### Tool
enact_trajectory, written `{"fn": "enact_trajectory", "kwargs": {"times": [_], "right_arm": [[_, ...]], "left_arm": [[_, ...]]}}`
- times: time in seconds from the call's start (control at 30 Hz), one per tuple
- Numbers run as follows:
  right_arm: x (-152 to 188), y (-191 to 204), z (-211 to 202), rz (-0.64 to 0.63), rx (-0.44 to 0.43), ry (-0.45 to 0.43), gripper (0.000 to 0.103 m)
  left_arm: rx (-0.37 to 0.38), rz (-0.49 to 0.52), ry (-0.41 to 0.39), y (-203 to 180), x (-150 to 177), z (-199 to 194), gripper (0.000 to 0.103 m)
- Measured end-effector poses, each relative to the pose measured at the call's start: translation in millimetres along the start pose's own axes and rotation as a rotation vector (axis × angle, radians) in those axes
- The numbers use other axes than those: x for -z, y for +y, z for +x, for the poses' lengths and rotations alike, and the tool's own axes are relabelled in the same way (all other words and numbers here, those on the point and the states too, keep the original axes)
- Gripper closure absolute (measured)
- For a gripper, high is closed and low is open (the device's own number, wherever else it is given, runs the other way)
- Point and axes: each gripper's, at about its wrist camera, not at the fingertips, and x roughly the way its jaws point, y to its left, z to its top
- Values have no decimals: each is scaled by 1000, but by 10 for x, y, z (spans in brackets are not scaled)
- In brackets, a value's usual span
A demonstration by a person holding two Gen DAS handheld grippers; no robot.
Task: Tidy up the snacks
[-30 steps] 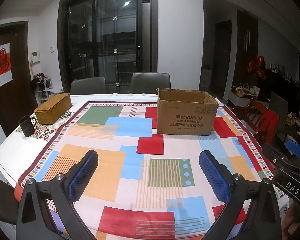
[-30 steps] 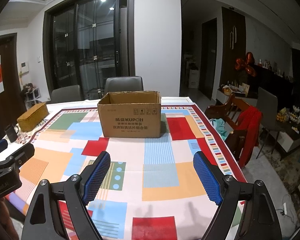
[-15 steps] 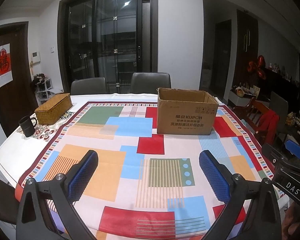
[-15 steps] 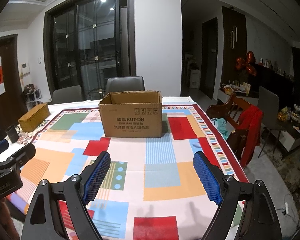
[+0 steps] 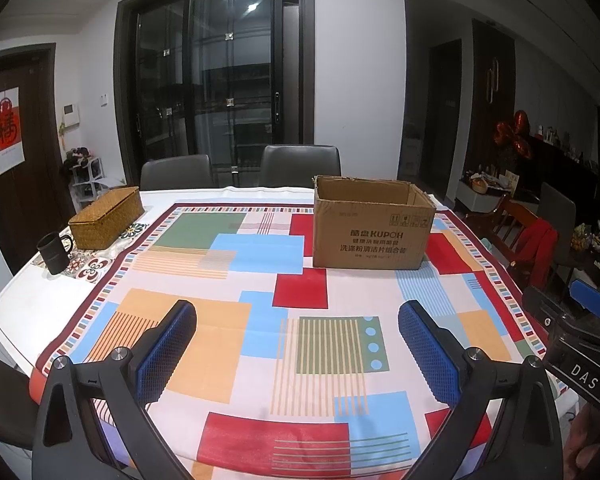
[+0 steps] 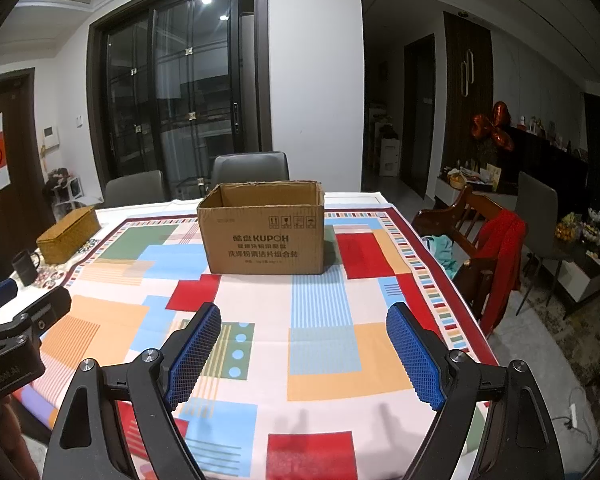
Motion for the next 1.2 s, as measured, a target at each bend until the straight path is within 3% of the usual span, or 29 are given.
{"fn": "enact_trajectory", "kwargs": {"times": [1.2], "right_arm": [[-10, 20, -1, 4, -2, -6, 17]], "left_arm": [[4, 0, 3, 3, 7, 5, 0]]}}
